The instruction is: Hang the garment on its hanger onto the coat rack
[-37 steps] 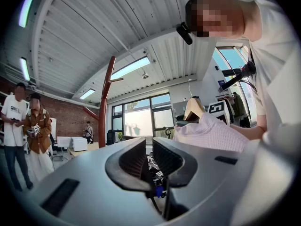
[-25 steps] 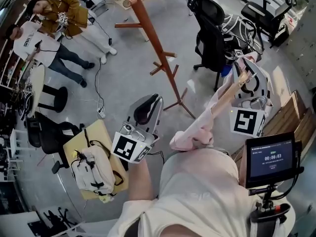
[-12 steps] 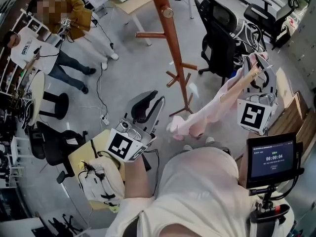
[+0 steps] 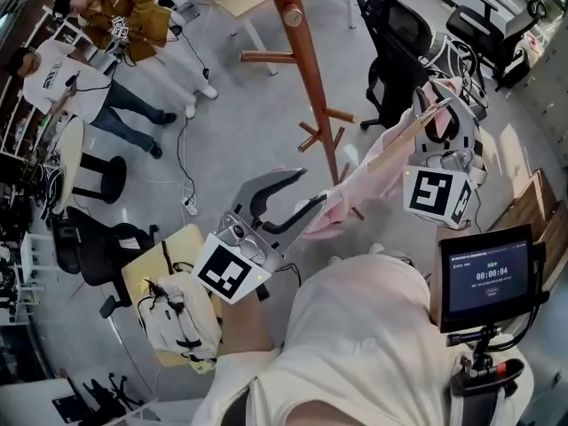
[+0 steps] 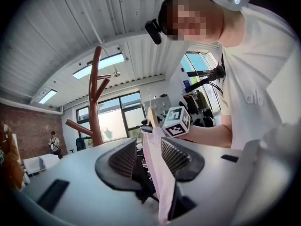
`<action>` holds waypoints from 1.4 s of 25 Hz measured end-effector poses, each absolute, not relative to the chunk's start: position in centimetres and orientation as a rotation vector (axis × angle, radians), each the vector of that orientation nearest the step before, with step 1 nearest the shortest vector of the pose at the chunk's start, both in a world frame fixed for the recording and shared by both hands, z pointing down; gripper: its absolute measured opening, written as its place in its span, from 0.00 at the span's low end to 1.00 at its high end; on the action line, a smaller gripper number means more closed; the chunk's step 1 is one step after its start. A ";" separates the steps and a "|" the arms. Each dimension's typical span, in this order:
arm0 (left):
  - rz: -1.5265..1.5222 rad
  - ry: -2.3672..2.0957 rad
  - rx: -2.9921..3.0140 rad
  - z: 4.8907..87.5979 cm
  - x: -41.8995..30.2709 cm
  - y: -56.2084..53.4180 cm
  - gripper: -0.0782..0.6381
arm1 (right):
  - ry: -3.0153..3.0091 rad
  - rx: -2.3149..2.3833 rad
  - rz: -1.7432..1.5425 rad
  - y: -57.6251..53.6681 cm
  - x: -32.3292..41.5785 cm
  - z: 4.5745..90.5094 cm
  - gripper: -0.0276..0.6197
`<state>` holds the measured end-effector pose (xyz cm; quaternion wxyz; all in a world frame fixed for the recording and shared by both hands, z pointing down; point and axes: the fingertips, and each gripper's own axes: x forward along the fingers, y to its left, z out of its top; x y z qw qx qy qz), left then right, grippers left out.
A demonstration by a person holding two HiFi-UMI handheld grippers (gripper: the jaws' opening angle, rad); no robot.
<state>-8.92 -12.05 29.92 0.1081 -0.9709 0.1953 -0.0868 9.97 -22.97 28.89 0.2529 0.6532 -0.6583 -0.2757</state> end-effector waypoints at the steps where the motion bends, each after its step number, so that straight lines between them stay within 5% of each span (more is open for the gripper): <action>1: -0.303 0.550 -2.830 30.2 -8.6 -11.6 0.32 | -1.791 1.766 -0.757 -23.0 9.6 28.9 0.18; 27: -0.486 0.774 -2.779 32.5 -8.8 -12.3 0.41 | -1.838 1.632 -0.899 -23.5 3.5 25.4 0.18; 31: -0.484 0.787 -2.734 31.3 -9.4 -12.6 0.24 | -1.833 1.610 -0.929 -23.9 2.6 24.0 0.18; 35: -0.428 0.823 -2.766 29.8 -10.1 -13.5 0.22 | -1.826 1.577 -0.933 -24.7 1.8 22.5 0.18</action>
